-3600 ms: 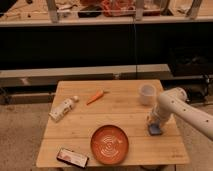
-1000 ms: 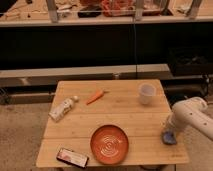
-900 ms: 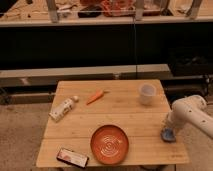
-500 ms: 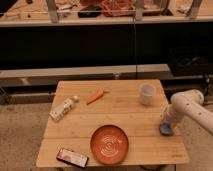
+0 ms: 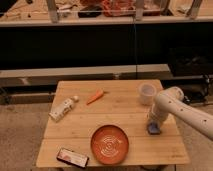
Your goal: Wipe the white sponge on the table
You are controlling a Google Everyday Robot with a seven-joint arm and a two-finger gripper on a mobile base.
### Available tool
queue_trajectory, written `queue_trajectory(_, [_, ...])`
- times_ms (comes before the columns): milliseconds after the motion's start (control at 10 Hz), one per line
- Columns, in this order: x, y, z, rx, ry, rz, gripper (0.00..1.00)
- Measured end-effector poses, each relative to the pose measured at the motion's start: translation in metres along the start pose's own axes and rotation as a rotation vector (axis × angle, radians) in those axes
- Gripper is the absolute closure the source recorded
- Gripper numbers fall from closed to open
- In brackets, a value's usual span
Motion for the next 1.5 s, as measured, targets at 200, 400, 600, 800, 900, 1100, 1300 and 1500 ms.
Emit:
queue_trajectory(200, [-0.009, -0.01, -0.003, -0.004, -0.006, -0.044, 1.0])
queue_trajectory(400, [-0.027, -0.028, -0.009, -0.007, -0.013, -0.107, 1.0])
queue_trajectory(600, [-0.05, -0.048, -0.012, -0.005, -0.027, -0.177, 1.0])
queue_trajectory(800, [-0.065, -0.058, -0.01, 0.018, -0.044, -0.234, 1.0])
queue_trajectory(900, [-0.071, -0.058, -0.01, 0.031, -0.051, -0.246, 1.0])
queue_trajectory(1100, [-0.094, -0.049, -0.017, 0.046, -0.055, -0.267, 1.0])
queue_trajectory(1300, [-0.115, -0.036, -0.022, 0.042, -0.053, -0.272, 1.0])
queue_trajectory(1500, [-0.127, -0.017, -0.018, 0.03, -0.057, -0.247, 1.0])
